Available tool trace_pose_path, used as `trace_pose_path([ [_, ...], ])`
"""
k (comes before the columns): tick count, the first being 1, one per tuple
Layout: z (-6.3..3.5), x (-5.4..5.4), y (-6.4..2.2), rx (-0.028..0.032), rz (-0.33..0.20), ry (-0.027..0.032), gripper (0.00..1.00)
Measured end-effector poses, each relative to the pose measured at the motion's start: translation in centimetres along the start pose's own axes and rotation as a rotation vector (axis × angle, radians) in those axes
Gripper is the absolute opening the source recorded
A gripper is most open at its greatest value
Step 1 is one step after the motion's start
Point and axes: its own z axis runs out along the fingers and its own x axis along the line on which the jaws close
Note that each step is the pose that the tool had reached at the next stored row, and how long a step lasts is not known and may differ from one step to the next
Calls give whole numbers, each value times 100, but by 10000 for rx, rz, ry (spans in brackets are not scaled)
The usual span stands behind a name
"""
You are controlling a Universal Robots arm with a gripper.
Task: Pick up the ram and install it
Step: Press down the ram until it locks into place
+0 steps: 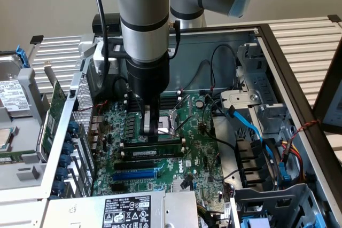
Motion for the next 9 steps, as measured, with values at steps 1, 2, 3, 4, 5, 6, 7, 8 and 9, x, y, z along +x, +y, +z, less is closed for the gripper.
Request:
trace_pose_path([
  [1,0,0,0,3,161,-2,11],
  [2,0,0,0,7,311,-4,11],
  [3,0,0,0,11,459,-6,11],
  [4,0,0,0,14,608,-8,11],
  [5,0,0,0,18,755,-11,11],
  [6,0,0,0,21,913,-13,11],
  [7,0,0,0,25,1051,-15,11],
  [8,0,0,0,28,1204,-17,11],
  [9,0,0,0,31,1356,-19,11],
])
